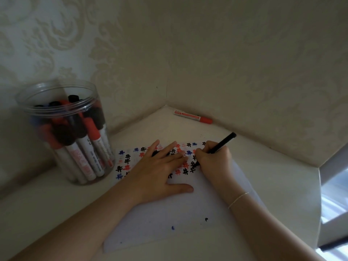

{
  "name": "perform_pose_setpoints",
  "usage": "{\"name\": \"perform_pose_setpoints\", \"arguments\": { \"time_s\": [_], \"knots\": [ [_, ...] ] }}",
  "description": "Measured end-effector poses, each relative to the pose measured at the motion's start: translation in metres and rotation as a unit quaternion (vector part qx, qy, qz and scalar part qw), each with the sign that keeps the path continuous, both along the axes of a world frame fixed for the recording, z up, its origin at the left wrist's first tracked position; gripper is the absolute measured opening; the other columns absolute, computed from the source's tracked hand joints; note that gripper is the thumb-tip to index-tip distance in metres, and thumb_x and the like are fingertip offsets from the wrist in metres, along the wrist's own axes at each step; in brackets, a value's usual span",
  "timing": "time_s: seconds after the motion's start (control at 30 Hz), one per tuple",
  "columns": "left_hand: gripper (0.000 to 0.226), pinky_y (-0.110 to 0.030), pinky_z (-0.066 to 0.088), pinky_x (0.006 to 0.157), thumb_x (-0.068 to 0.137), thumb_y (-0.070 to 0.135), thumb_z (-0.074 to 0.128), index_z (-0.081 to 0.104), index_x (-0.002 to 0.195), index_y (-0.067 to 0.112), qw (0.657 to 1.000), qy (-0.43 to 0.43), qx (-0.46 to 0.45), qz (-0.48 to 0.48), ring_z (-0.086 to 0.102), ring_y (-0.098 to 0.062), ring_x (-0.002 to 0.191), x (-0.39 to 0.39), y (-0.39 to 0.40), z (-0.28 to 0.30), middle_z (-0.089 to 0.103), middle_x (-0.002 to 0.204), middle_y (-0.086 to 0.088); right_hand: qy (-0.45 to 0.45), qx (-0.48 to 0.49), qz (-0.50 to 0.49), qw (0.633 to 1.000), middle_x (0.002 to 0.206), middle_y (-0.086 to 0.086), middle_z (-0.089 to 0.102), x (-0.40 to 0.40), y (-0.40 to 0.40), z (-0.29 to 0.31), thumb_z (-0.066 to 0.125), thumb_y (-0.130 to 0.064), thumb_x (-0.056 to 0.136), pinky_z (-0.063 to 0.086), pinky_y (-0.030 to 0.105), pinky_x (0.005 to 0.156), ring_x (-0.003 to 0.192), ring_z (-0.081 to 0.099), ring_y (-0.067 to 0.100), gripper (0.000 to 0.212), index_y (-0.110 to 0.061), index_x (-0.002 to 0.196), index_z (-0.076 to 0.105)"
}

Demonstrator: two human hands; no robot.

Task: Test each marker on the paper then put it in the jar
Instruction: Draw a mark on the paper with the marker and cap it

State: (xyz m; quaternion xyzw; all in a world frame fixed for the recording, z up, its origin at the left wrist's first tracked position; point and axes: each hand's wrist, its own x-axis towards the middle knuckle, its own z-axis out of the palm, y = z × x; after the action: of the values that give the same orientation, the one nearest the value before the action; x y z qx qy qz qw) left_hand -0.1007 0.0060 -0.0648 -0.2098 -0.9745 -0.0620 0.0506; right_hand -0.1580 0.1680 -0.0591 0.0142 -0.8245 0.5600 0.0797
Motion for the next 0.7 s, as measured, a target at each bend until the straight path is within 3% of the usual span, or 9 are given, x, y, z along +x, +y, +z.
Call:
{"name": "perform_pose_setpoints", "arguments": {
  "time_s": [0.13,0.2,0.3,0.37,0.47,0.53,0.7],
  "knots": [
    [0.086,-0.039,-0.014,0.116,0.081,0.08,0.024,0.027,0.149,0.028,0.999,0.046,0.018,-0.019,-0.008,-0.003,0.145,0.002,0.0,0.001,0.016,0.157,0.014,-0.008,-0.01,0.004,1.0,0.049,0.0,0.024,-0.002,0.0,-0.001,0.054,0.006,0.073,0.024,0.016,0.041,0.049,0.025,0.012,0.039,-0.014,0.053,0.028],
    [0.064,-0.041,0.001,0.118,0.092,0.063,0.032,0.044,0.141,0.023,0.99,0.112,0.085,-0.016,0.02,-0.008,0.144,0.004,0.001,0.003,0.037,0.15,0.008,0.008,-0.064,-0.003,0.998,0.05,0.004,0.032,-0.003,0.002,0.0,0.062,0.005,0.075,0.029,0.017,0.041,0.045,0.031,0.01,0.033,-0.008,0.055,0.038],
    [0.045,-0.033,0.022,0.107,0.086,0.037,0.04,0.059,0.121,0.017,0.965,0.186,0.164,0.08,0.05,-0.016,0.116,0.002,-0.001,0.003,0.056,0.12,0.003,0.013,-0.165,0.006,0.986,0.052,0.012,0.047,-0.001,0.007,0.004,0.074,-0.012,0.079,0.037,0.023,0.044,0.042,0.042,0.014,0.031,-0.004,0.064,0.048],
    [0.041,-0.03,0.025,0.096,0.08,0.037,0.044,0.06,0.112,0.016,0.962,0.172,0.153,0.146,0.051,-0.017,0.106,-0.001,-0.005,0.0,0.054,0.111,0.002,0.002,-0.206,0.024,0.978,0.053,0.008,0.055,0.0,0.009,0.006,0.075,-0.016,0.079,0.042,0.024,0.045,0.042,0.05,0.014,0.029,-0.008,0.065,0.051],
    [0.02,-0.026,0.023,0.086,0.083,0.024,0.062,0.062,0.102,0.017,0.959,0.141,0.157,0.186,0.052,-0.018,0.099,-0.005,-0.011,-0.007,0.054,0.102,0.003,-0.004,-0.266,0.063,0.962,0.067,0.007,0.068,0.0,0.011,0.008,0.069,-0.011,0.083,0.055,0.034,0.068,0.064,0.066,0.021,0.015,-0.01,0.068,0.066],
    [0.014,-0.025,0.022,0.082,0.085,0.017,0.065,0.063,0.098,0.019,0.959,0.137,0.168,0.18,0.053,-0.018,0.094,-0.006,-0.011,-0.008,0.057,0.096,0.005,-0.015,-0.333,0.096,0.938,0.075,0.01,0.07,0.002,0.012,0.01,0.057,-0.008,0.09,0.056,0.035,0.076,0.075,0.068,0.03,0.027,-0.01,0.068,0.072],
    [0.013,-0.028,0.026,0.089,0.087,0.02,0.066,0.065,0.099,0.025,0.963,0.133,0.178,0.149,0.055,-0.013,0.093,-0.007,-0.012,-0.008,0.061,0.095,0.011,-0.047,-0.293,0.107,0.949,0.057,0.006,0.061,0.006,0.009,0.013,0.058,-0.004,0.088,0.05,0.031,0.06,0.057,0.066,0.028,0.03,-0.008,0.061,0.048]
  ]
}}
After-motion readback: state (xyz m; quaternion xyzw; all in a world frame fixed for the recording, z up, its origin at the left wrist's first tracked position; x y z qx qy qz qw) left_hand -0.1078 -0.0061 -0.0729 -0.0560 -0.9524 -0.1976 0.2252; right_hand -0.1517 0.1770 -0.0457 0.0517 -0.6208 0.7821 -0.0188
